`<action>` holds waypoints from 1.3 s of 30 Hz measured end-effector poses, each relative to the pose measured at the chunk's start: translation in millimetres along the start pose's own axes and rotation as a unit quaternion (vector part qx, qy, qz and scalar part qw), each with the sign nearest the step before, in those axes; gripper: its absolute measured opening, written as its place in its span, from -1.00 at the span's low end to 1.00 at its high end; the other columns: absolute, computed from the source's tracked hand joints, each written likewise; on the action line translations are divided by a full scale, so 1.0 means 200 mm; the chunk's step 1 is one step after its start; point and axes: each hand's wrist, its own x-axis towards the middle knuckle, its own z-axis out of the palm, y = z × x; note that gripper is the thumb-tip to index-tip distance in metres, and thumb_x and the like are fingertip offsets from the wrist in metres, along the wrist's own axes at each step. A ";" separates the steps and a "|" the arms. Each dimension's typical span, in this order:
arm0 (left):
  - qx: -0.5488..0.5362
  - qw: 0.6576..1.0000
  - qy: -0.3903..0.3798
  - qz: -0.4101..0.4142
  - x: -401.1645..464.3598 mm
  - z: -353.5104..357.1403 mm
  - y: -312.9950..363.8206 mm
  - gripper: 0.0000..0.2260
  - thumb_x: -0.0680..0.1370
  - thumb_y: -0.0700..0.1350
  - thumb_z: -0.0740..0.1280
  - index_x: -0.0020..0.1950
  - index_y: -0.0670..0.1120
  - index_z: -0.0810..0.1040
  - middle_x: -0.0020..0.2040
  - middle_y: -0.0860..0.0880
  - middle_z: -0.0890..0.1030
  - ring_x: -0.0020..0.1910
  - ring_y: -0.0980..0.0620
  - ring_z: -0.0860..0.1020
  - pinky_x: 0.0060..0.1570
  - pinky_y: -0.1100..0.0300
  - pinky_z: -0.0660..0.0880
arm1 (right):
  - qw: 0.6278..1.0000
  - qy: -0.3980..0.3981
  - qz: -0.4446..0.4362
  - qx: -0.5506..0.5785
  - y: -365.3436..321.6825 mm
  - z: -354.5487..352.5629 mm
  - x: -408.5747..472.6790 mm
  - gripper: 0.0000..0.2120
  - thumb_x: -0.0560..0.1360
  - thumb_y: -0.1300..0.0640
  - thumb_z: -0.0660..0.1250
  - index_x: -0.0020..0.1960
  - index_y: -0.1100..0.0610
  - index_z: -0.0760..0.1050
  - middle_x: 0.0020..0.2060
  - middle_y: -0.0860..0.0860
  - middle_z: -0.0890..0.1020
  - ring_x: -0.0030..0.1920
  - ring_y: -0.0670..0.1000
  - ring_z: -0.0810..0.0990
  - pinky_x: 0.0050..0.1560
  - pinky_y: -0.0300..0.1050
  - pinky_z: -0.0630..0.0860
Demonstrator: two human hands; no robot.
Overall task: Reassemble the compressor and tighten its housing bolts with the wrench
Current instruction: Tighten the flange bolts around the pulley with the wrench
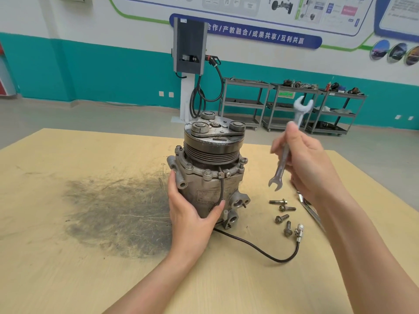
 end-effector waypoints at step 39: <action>0.009 1.000 0.005 0.001 0.00 0.00 0.01 0.06 0.36 0.03 0.57 0.30 0.62 -0.25 0.43 0.48 -0.01 0.53 0.30 0.05 0.57 0.02 0.11 | 0.943 0.054 0.161 0.286 0.16 0.10 0.02 -0.76 0.64 0.08 0.22 -0.16 0.16 0.47 -0.52 -0.01 0.45 -0.56 -0.10 0.36 -0.57 -0.32 0.31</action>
